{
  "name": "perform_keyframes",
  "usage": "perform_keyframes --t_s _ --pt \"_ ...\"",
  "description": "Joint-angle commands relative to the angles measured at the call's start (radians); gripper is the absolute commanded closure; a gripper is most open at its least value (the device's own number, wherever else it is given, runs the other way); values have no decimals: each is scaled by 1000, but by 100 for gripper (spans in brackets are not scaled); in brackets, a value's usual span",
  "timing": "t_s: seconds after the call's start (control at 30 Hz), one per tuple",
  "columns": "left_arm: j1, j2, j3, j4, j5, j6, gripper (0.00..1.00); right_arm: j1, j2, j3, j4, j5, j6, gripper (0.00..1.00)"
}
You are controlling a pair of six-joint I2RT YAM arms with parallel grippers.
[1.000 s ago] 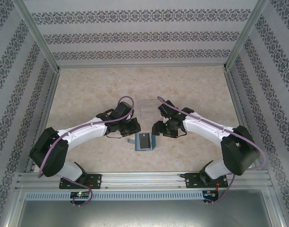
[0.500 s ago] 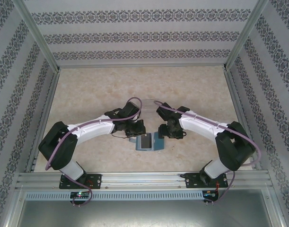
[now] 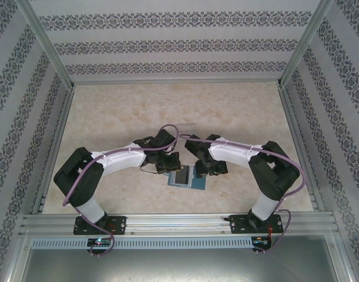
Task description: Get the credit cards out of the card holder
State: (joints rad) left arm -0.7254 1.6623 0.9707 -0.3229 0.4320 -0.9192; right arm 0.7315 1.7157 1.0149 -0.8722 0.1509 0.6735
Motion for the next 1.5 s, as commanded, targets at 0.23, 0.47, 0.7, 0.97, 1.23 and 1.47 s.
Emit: perform_keyframes --t_s 0.23,0.47,0.7,0.97,1.23,1.47 --pt "-6 -63 -59 -10 -63 11 97 25 60 31 25 65 -6 24" --pt "-2 -103 -69 -22 -72 10 97 25 64 69 38 88 -28 25" --pt "-2 -100 -59 -26 -69 14 97 16 53 71 65 46 -33 26" --pt "-2 -86 -42 -42 -62 22 97 7 -36 67 31 16 -6 27" --pt "-2 -69 -60 -23 -60 14 99 -18 -109 63 70 -91 -4 31" --pt "-3 -46 -90 23 -45 -4 100 -28 -145 75 82 -136 -8 39"
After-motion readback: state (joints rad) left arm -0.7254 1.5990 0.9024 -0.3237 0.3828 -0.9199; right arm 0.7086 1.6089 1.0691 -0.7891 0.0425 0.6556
